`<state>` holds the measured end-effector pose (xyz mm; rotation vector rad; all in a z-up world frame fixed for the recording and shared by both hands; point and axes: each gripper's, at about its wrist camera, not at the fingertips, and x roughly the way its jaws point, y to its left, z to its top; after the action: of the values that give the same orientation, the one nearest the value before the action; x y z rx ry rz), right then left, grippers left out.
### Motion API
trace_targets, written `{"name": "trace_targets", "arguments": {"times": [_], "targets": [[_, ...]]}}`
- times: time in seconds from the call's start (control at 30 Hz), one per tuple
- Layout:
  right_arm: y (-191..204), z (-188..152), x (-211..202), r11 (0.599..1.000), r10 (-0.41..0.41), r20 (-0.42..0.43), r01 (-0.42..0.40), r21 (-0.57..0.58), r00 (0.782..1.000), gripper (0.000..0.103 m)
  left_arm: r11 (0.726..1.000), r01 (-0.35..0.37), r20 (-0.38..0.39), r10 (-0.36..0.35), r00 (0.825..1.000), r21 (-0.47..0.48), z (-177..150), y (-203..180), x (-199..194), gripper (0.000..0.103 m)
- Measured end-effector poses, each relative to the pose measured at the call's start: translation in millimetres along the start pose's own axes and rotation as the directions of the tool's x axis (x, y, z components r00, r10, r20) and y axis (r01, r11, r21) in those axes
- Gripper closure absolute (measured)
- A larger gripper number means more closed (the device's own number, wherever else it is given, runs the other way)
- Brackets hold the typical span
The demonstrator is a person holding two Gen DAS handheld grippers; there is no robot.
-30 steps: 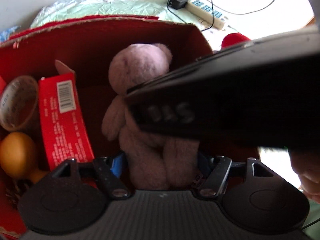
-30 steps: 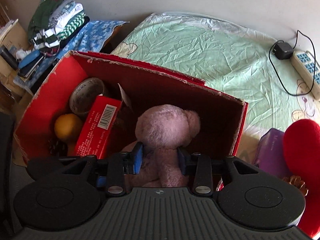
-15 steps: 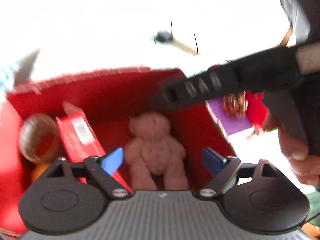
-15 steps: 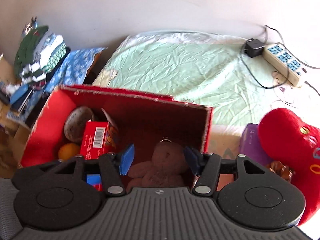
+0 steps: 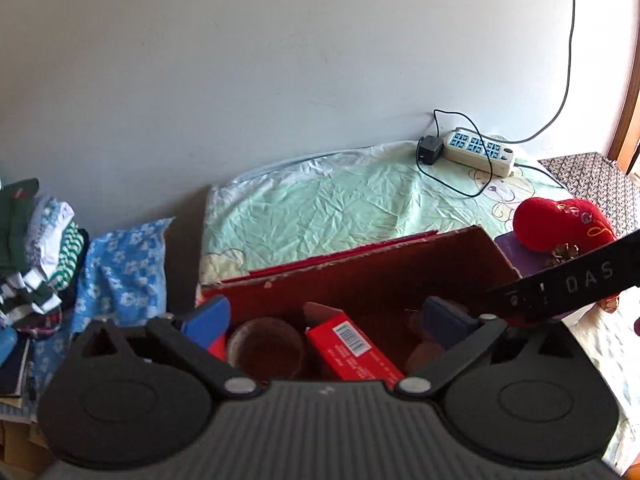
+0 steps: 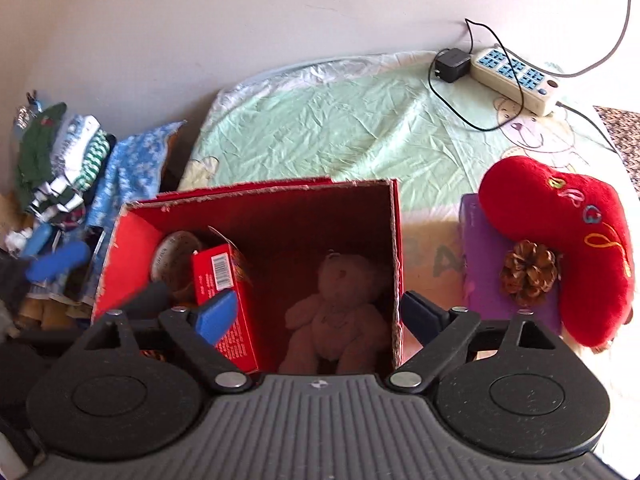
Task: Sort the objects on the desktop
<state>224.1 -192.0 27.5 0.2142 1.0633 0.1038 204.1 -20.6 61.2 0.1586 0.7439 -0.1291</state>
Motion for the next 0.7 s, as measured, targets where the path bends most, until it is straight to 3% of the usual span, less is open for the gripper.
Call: {"name": "trace_targets", "arguments": {"times": [0.1,0.23,0.37,0.53,0.63,0.7], "targets": [[-2,1,-6,0.997,0.016,-0.009,-0.015,0.079,1.0,0.009,0.997,-0.073,0.032,0.072,0.997,0.027,10,-1,-18,0.001],[1,0,-22,0.996,-0.039,0.076,0.033,0.079,0.996,0.009,0.985,-0.175,0.041,0.175,0.984,0.005,22,4,-28,0.001],[1,-6,-27,0.995,-0.067,0.111,0.058,0.079,0.992,0.009,0.977,-0.197,-0.033,0.195,0.98,-0.084,30,18,-24,0.001],[1,-22,-14,0.996,-0.071,0.049,0.069,0.048,0.996,0.009,0.966,-0.196,-0.164,0.168,0.972,-0.17,24,28,4,0.001],[-1,-29,-10,0.996,-0.072,0.024,0.071,0.053,0.997,0.009,0.958,-0.228,-0.183,0.196,0.963,-0.172,10,20,13,0.001],[-4,-34,-10,0.995,-0.077,0.022,0.076,0.066,0.997,0.009,0.958,-0.223,-0.163,0.195,0.967,-0.178,-1,15,8,0.001]]}}
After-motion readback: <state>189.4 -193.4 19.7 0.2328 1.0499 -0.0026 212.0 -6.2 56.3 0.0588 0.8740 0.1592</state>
